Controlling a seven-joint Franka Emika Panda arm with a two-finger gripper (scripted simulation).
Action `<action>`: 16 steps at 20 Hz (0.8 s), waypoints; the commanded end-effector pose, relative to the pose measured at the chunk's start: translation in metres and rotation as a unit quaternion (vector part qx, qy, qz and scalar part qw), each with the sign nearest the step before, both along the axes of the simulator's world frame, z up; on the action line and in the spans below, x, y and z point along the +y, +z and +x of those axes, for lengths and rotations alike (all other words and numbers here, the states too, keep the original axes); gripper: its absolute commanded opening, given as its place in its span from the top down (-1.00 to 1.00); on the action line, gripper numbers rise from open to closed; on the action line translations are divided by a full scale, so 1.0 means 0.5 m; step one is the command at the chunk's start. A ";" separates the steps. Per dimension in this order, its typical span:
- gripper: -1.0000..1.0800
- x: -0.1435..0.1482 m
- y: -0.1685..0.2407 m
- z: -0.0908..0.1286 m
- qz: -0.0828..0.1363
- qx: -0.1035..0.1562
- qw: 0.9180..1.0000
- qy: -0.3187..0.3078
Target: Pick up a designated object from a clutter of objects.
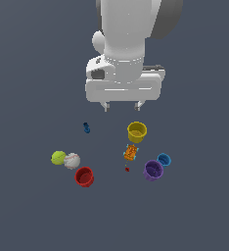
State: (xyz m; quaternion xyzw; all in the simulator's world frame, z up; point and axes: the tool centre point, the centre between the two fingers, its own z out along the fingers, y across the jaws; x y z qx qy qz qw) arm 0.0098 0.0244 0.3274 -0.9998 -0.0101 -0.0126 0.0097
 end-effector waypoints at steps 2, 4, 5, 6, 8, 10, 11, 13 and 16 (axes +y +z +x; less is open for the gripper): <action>-0.92 0.001 0.000 0.001 0.000 0.000 1.000 0.000; -0.92 0.007 0.000 0.002 0.002 -0.002 1.000 -0.002; -0.92 0.012 0.000 0.004 0.004 -0.003 1.000 -0.003; -0.92 0.019 0.001 0.006 0.006 -0.005 1.000 -0.004; -0.92 0.030 0.001 0.009 0.010 -0.008 1.000 -0.007; -0.92 0.035 0.001 0.010 0.011 -0.010 1.000 -0.008; -0.92 0.036 0.001 0.011 0.011 -0.010 1.000 -0.008; -0.92 0.034 0.001 0.010 0.011 -0.009 1.000 -0.008; -0.92 0.031 -0.003 0.010 0.011 -0.009 1.000 -0.006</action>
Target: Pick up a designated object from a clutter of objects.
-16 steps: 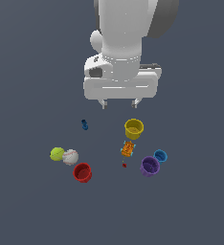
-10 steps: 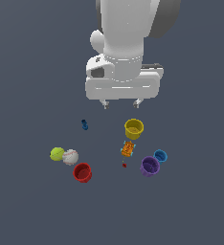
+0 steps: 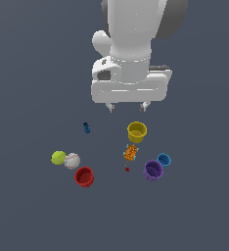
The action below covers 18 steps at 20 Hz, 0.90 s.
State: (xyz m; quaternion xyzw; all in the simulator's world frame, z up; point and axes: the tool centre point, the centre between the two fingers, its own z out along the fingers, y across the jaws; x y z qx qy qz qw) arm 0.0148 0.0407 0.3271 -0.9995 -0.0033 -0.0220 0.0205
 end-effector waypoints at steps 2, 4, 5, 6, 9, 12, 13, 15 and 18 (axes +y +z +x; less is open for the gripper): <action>-0.92 -0.008 -0.009 -0.001 0.000 0.000 1.000 0.003; -0.92 -0.016 -0.019 -0.002 0.000 0.000 1.000 0.006; -0.92 -0.021 -0.025 -0.003 0.000 0.000 1.000 0.009; -0.92 -0.027 -0.032 -0.004 -0.001 0.001 1.000 0.011; -0.92 -0.048 -0.057 -0.008 -0.001 0.001 1.000 0.020; -0.92 -0.076 -0.088 -0.015 -0.002 0.001 0.999 0.032; -0.92 -0.086 -0.100 -0.018 -0.002 0.002 0.999 0.036; -0.92 -0.109 -0.126 -0.026 -0.003 0.002 0.999 0.046; -0.92 -0.147 -0.170 -0.043 -0.005 0.003 0.998 0.062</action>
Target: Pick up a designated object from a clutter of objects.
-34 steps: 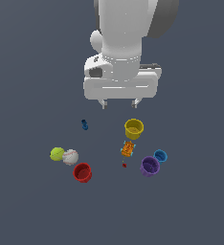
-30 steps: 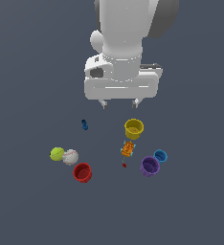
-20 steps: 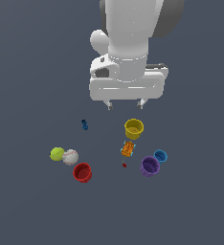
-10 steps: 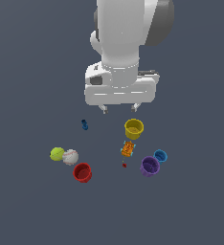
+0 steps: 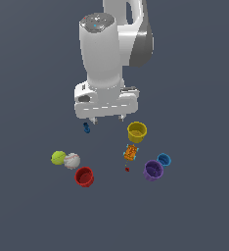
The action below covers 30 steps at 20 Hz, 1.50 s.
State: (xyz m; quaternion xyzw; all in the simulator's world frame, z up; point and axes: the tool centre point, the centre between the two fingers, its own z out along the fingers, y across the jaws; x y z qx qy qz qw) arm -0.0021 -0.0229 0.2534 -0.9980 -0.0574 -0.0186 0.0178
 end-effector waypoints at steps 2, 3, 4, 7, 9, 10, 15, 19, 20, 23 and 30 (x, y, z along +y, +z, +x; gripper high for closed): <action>-0.92 -0.046 -0.052 -0.023 -0.002 0.001 1.000 0.020; -0.92 -0.059 -0.067 -0.031 -0.003 0.001 1.000 0.026; -0.92 -0.072 -0.082 -0.039 -0.003 0.002 0.999 0.031; -0.92 -0.109 -0.124 -0.065 -0.006 0.003 0.999 0.049; -0.92 -0.133 -0.152 -0.085 -0.007 0.004 0.998 0.060; -0.92 -0.144 -0.165 -0.096 -0.008 0.004 0.998 0.066; -0.92 -0.198 -0.228 -0.154 -0.013 0.007 0.995 0.095; -0.92 -0.231 -0.267 -0.197 -0.016 0.010 0.993 0.113; -0.92 -0.237 -0.275 -0.206 -0.017 0.010 0.993 0.117; -0.92 -0.253 -0.294 -0.231 -0.018 0.012 0.992 0.128; -0.92 -0.272 -0.319 -0.265 -0.021 0.014 0.990 0.141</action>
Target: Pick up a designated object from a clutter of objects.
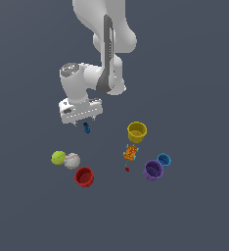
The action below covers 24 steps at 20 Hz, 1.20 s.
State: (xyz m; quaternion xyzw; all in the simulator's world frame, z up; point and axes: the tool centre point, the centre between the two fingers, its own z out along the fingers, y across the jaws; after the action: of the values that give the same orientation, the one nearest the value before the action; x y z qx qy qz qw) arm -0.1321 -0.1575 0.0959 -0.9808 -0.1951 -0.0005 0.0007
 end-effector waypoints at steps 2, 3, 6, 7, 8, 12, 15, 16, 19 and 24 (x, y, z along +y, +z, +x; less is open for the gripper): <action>-0.92 -0.004 -0.006 -0.008 -0.001 0.000 1.000 0.004; -0.92 -0.005 -0.006 -0.009 -0.001 0.000 1.000 0.004; -0.92 -0.004 -0.007 -0.007 -0.001 0.000 1.000 0.003; -0.92 -0.004 -0.009 -0.007 -0.001 0.000 1.000 0.003; -0.92 -0.004 -0.013 -0.008 -0.001 0.000 1.000 0.003; -0.92 -0.004 -0.036 -0.009 -0.001 0.001 1.000 0.003; -0.92 -0.005 -0.063 -0.010 -0.001 0.001 1.000 0.003; -0.92 -0.005 -0.071 -0.010 -0.001 0.001 1.000 0.003; -0.92 -0.005 -0.092 -0.011 -0.001 0.001 1.000 0.004; -0.92 -0.005 -0.106 -0.009 -0.001 0.000 1.000 0.004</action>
State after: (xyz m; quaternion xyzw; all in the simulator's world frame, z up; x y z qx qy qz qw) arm -0.1374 -0.1598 0.0445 -0.9800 -0.1988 0.0006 0.0002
